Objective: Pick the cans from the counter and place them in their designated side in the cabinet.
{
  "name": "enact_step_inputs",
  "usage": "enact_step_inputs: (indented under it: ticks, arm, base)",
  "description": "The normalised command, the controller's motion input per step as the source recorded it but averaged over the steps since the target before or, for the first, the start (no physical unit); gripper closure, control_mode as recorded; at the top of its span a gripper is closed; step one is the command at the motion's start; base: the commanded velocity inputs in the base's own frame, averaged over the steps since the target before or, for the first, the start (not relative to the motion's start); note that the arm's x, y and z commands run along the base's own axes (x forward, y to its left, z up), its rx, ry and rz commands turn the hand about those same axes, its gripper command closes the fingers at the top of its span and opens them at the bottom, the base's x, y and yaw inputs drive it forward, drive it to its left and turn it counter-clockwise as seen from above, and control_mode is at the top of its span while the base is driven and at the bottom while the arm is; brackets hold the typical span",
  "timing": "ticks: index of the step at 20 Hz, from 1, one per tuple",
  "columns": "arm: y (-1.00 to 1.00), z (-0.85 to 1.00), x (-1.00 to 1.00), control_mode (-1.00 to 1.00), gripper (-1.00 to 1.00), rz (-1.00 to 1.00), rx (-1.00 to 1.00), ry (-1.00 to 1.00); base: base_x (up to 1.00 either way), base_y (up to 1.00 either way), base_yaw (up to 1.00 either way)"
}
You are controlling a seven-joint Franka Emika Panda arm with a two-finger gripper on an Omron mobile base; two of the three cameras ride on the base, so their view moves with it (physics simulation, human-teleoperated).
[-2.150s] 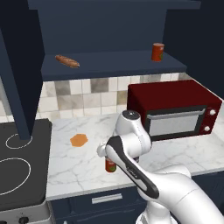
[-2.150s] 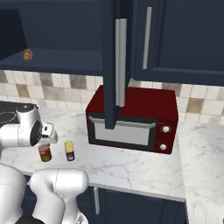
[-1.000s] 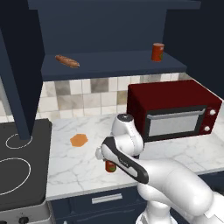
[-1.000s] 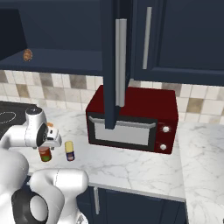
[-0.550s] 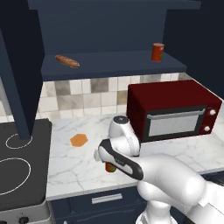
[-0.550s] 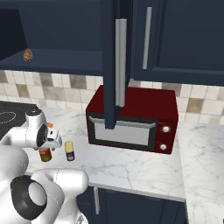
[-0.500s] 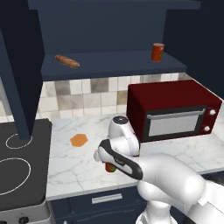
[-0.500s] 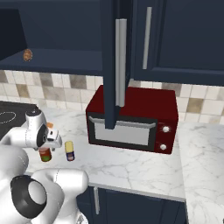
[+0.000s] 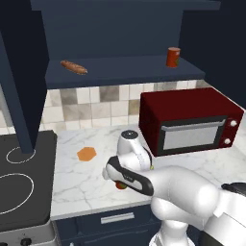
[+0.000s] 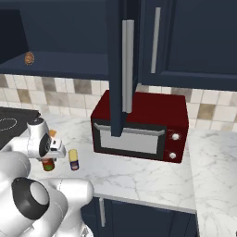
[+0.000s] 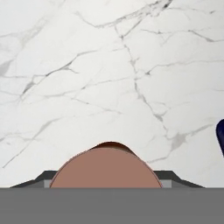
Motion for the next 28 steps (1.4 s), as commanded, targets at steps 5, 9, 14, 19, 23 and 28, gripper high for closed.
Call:
enact_step_inputs:
  ticks: [5, 9, 14, 19, 23, 28]
  arm:
    - [0.0, -0.01, 0.0, -1.0, 1.0, 0.0, 0.0, -0.01]
    - [0.0, 0.38, -0.07, -1.0, 1.0, 0.0, 0.0, -0.11]
    - [-0.06, 0.61, -0.16, -1.0, 1.0, 0.0, 0.01, -0.12]
    - [-0.17, 0.64, -0.19, -1.0, 1.0, 0.0, 0.03, -0.1]
    - [-0.18, 0.65, -0.22, -1.0, 1.0, 0.0, 0.05, -0.1]
    - [-0.16, 0.57, -0.18, -1.0, 1.0, 0.0, 0.03, -0.18]
  base:
    - [0.0, 0.0, 0.0]
    - [0.0, 0.0, 0.0]
    - [0.0, 0.0, 0.0]
    - [0.0, 0.0, 0.0]
    - [0.0, 0.0, 0.0]
    - [0.0, 0.0, 0.0]
